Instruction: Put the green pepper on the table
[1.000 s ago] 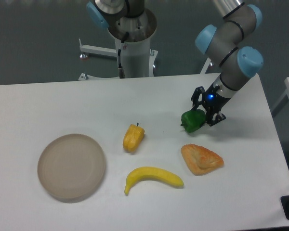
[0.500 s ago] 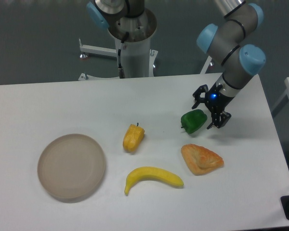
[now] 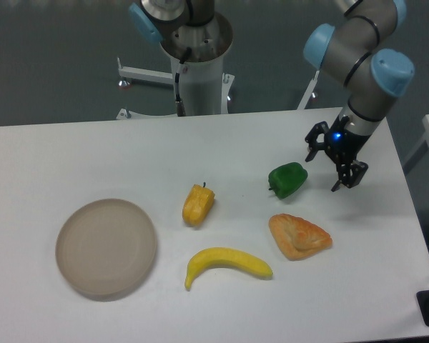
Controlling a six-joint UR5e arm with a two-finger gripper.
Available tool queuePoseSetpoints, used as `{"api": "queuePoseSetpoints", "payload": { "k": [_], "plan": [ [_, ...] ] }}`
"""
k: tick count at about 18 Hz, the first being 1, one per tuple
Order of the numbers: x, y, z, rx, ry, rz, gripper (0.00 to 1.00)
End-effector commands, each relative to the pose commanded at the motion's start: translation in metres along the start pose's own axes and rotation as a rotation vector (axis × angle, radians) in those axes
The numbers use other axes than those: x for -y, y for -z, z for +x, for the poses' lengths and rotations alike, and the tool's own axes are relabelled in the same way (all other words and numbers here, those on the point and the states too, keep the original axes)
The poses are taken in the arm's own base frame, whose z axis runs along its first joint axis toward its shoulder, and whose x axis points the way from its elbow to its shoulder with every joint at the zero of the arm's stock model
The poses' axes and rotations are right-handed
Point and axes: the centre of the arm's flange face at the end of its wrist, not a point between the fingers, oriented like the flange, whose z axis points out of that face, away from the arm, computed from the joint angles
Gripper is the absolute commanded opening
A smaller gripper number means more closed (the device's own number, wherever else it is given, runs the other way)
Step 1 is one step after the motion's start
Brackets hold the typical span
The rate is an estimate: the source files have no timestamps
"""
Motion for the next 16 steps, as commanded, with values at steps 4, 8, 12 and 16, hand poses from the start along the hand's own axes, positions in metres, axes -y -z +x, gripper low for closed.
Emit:
{"api": "queuePoseSetpoints", "payload": {
  "k": [4, 8, 12, 16],
  "plan": [
    [0.015, 0.007, -0.015, 0.025, 0.087, -0.015, 1.00],
    [0.039, 0.014, -0.035, 0.045, 0.066, -0.124, 1.00],
    [0.054, 0.014, -0.052, 0.069, 0.111, -0.160, 1.00],
    [0.064, 0.010, -0.061, 0.086, 0.139, -0.159, 1.00]
  ]
}}
